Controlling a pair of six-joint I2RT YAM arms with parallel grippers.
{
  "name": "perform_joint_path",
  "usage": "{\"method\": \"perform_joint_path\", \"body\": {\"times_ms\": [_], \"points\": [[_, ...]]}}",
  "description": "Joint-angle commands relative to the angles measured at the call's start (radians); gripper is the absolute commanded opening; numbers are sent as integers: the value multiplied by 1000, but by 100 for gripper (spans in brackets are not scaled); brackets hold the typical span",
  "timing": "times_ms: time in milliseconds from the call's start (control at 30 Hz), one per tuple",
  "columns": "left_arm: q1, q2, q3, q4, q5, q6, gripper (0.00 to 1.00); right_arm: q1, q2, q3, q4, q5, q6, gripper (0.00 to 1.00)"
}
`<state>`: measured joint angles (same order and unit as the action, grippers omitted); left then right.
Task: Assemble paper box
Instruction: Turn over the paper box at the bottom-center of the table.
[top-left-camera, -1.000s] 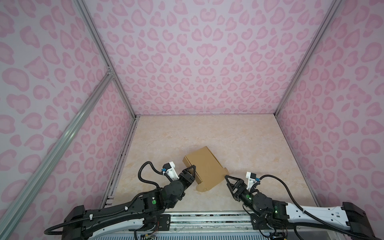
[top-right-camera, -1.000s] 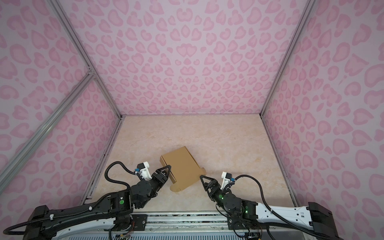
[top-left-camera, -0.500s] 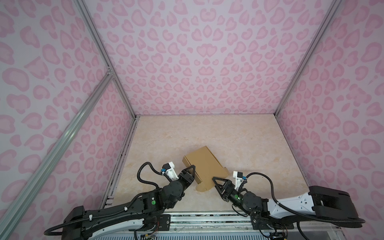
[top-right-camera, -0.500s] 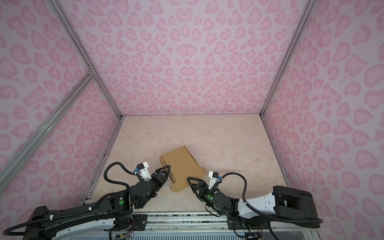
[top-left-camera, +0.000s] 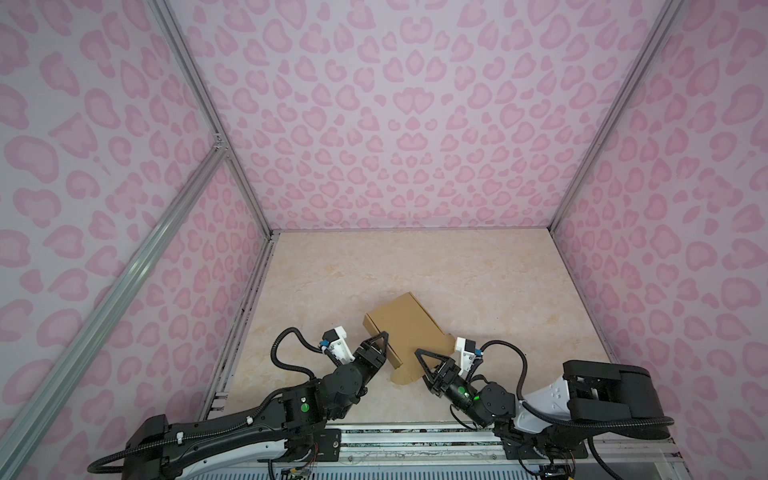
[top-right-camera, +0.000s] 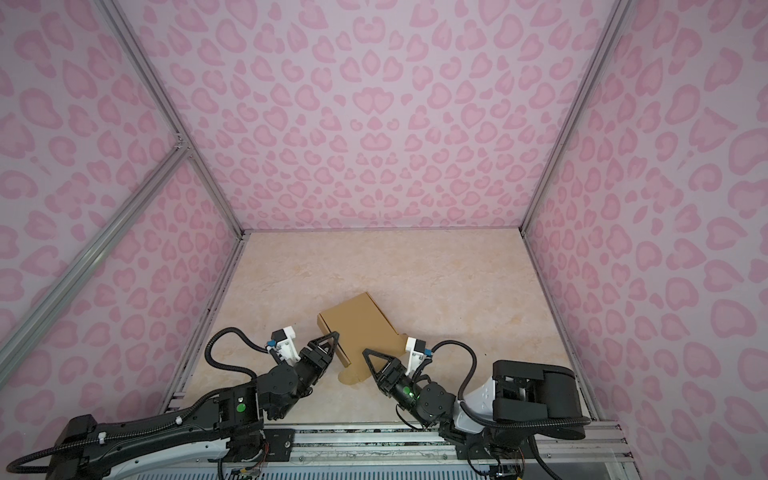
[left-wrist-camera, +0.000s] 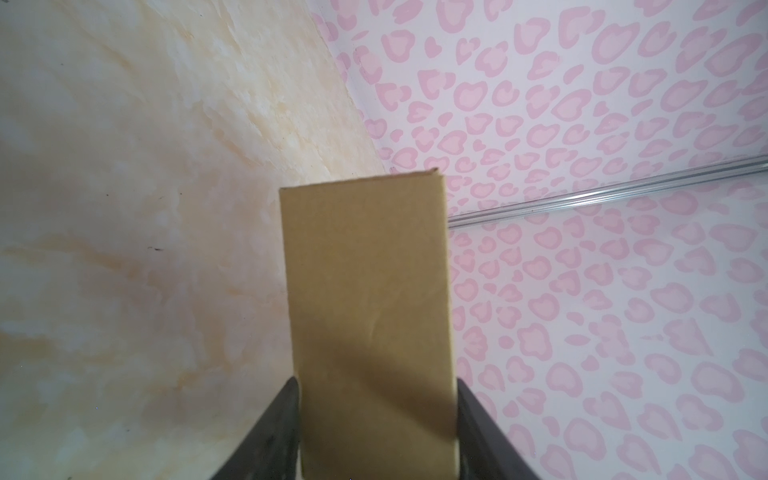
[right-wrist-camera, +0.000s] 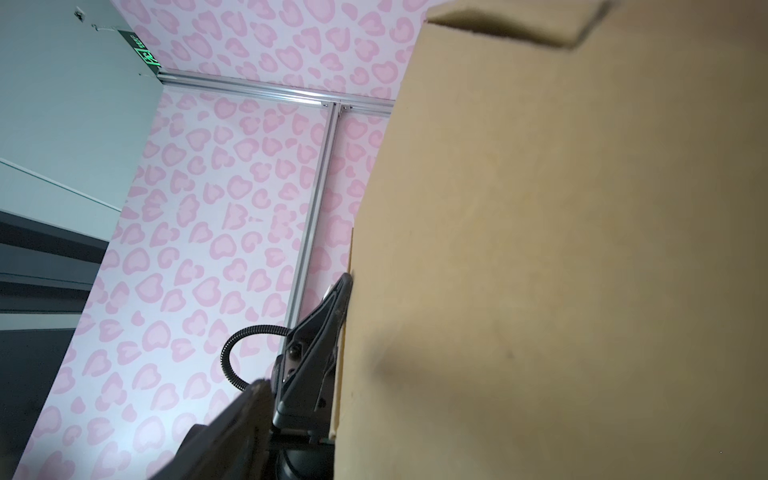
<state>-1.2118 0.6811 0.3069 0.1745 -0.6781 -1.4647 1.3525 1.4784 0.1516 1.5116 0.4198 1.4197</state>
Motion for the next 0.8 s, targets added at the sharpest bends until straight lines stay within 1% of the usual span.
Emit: {"method": "perform_joint_path", "body": {"times_ms": [0,233,367,600,767], "points": [[0,-5,-5,52,-6,-14,54,-6,3,-2,48,40,-24,86],[0,-22,4,57,-16,0,54,-9,80,16,48,-1,45,88],[-1,-42,-2,51,-21,6,54,-8,48,-6,47,30,16,89],[-1,-28,-12,71,0,-10,53,-19,61,34,48,43,-9,88],[-1,-29,-16,79,2,-12,52,-31,31,25,48,68,-45,86]]}}
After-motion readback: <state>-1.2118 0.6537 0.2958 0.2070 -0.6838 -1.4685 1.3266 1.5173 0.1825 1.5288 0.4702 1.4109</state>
